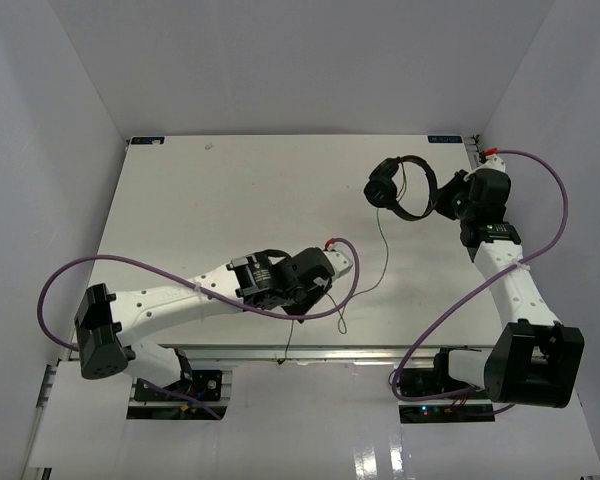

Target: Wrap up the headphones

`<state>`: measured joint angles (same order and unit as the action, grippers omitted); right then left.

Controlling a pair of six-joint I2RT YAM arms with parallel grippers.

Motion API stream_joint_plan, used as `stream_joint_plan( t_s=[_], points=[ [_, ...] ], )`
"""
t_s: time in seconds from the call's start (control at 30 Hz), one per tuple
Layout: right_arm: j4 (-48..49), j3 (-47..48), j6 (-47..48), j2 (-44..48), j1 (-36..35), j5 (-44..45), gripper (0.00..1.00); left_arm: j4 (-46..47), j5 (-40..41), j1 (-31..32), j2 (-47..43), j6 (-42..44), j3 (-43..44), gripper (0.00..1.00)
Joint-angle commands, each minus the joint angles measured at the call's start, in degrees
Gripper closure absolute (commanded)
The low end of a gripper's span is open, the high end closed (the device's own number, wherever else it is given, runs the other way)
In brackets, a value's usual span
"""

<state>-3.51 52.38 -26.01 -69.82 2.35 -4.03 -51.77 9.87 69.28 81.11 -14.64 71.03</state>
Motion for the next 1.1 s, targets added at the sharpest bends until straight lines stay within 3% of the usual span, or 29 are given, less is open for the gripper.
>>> stream_joint_plan(
  t_s=[0.0, 0.33, 0.57, 0.73, 0.9, 1.07],
  points=[
    [4.9, 1.0, -0.9, 2.0, 0.2, -2.0, 0.92, 1.8, -2.1, -2.1, -5.2, 2.2, 3.1, 1.0],
    [7.2, 4.3, -2.0, -2.5, 0.0, 0.2, 0.92, 1.2, -14.1, -2.0, -7.3, 5.6, 10.7, 1.0],
    [9.9, 3.7, 5.1, -5.8, -6.1, 4.7, 0.92, -3.7, -16.4, -2.0, -2.9, 9.7, 26.2, 1.0],
    [12.8, 0.0, 12.8, -6.1, -11.6, 6.2, 0.92, -11.2, -14.4, -2.0, 4.8, 13.8, 43.5, 1.0],
    [15.5, -5.8, 24.7, -5.0, -13.9, -4.5, 0.92, -13.9, -6.5, -2.3, 9.1, 17.1, 56.3, 1.0],
    [15.1, -10.7, 32.2, -1.2, -15.5, -15.4, 0.92, -6.4, -2.5, -4.2, 7.1, 19.5, 57.3, 1.0]
  ],
)
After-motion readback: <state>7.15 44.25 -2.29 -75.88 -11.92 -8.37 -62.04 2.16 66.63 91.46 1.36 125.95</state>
